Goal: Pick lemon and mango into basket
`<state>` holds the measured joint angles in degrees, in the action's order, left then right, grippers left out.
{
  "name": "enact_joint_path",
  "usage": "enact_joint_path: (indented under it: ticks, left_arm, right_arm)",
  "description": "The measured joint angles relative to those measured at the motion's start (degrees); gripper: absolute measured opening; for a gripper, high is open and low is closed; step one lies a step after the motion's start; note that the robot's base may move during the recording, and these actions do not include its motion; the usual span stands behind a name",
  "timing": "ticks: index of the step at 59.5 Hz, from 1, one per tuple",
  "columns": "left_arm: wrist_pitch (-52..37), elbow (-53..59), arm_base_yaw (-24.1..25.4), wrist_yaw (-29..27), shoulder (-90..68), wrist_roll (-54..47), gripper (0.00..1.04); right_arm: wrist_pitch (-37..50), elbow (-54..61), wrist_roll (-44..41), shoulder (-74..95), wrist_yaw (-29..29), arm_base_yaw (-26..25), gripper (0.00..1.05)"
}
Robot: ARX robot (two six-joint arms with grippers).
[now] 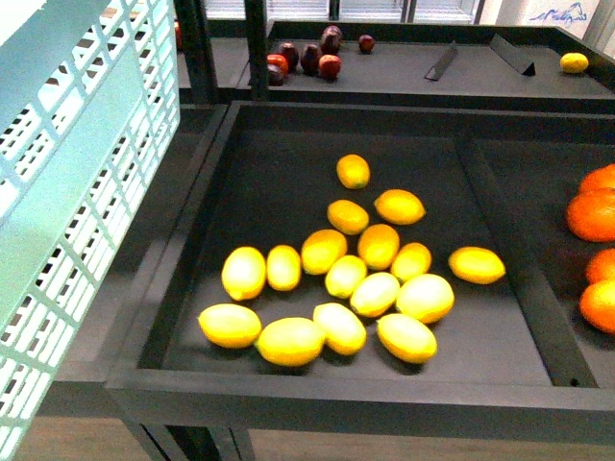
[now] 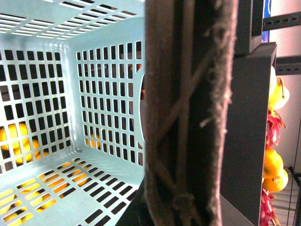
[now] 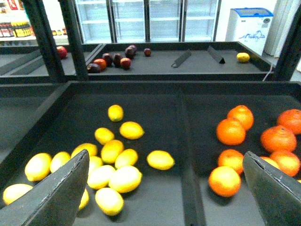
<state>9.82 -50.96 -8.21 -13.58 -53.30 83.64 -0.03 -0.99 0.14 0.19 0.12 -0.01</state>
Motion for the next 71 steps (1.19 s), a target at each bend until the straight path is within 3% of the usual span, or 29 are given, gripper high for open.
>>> enact_joint_path:
  ticks: [57, 60, 63, 66, 71]
  left_arm:
    - [0.0, 0.0, 0.5, -1.5, 0.2, -1.4, 0.05]
    - [0.7, -0.1, 0.5, 1.1, -0.2, -1.8, 0.05]
    - [11.0, -6.3, 0.7, 13.5, -5.0, -13.2, 0.05]
    - [12.2, -12.8, -2.3, 20.1, -12.1, -24.8, 0.04]
    - [11.2, -23.3, -9.0, 20.1, -26.2, -38.7, 0.04]
  right_arm:
    - [0.0, 0.0, 0.0, 0.0, -0.4, 0.0, 0.96]
    - [0.0, 0.0, 0.0, 0.0, -0.3, 0.0, 0.96]
    - [0.0, 0.0, 0.0, 0.0, -0.3, 0.0, 0.96]
    - [0.0, 0.0, 0.0, 0.0, -0.3, 0.0, 0.96]
    - [0.0, 0.0, 0.0, 0.0, -0.3, 0.0, 0.96]
